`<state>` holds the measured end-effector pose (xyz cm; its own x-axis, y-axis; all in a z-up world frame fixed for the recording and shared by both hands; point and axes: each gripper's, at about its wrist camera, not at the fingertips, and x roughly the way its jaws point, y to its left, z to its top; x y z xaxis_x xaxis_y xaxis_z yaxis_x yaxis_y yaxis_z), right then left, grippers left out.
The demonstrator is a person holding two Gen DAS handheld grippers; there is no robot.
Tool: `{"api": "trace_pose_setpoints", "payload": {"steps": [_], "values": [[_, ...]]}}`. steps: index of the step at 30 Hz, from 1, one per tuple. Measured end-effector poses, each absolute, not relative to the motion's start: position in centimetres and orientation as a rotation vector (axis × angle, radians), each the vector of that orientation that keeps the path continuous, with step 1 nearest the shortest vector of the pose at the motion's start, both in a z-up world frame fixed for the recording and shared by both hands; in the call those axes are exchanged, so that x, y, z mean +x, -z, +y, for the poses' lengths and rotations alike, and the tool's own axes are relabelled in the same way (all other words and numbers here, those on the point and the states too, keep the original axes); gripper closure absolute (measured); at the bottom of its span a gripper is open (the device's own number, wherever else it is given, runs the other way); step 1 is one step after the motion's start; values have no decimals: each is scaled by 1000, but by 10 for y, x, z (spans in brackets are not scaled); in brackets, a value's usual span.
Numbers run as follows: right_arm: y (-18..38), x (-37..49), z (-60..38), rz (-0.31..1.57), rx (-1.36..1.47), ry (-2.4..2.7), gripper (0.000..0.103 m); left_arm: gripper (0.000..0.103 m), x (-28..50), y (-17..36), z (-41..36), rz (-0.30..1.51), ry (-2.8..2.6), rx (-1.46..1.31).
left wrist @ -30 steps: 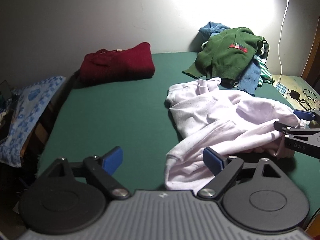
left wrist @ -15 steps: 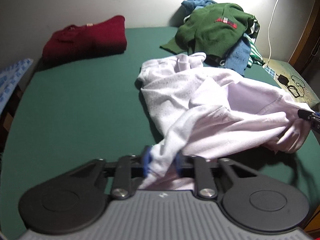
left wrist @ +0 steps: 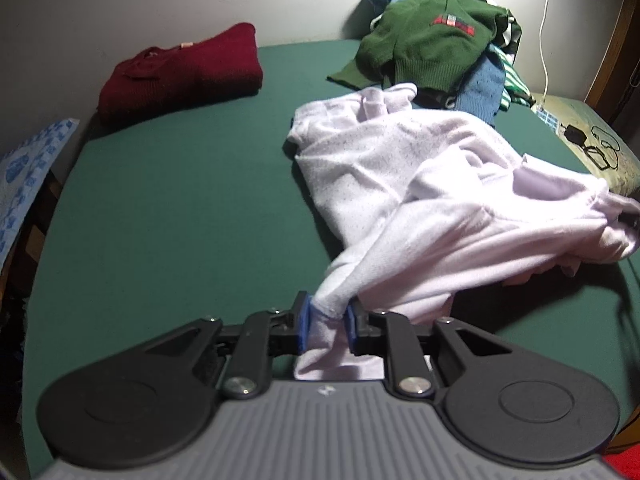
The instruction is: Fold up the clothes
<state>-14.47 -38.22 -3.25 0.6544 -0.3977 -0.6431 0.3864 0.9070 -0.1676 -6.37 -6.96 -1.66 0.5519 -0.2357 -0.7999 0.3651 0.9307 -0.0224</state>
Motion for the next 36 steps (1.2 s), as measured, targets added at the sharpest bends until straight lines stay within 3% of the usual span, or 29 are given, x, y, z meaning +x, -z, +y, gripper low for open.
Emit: {"api": "trace_pose_setpoints", "payload": {"steps": [3,4,6,11,13,16,21,24,26,28,30,36], "values": [[20,-151,-363,644,-99,331,29,80,-63,20,-73,928,362,153],[19,-149,-355,626,-145,295,28,76,-62,22,-75,930,364,153],[24,-141,-342,623,-234,273,29,69,-61,25,-78,939,368,153],[40,-126,-349,725,-200,276,33,70,-58,44,-73,1015,367,91],[45,-129,-352,753,-180,273,33,88,-62,46,-72,1023,371,63],[46,-135,-360,775,-118,268,38,96,-69,45,-79,1019,382,83],[41,-156,-350,719,-171,219,37,92,-85,33,-83,975,448,111],[47,-154,-353,723,-173,251,45,87,-81,38,-83,989,421,116],[52,-153,-355,725,-175,272,61,87,-75,42,-81,1009,406,97],[54,-150,-356,715,-168,306,82,95,-71,44,-82,1008,369,101],[53,-146,-356,697,-151,344,101,97,-68,41,-81,980,317,98],[24,-145,-353,559,-110,370,102,97,-73,2,-93,751,156,193]]}}
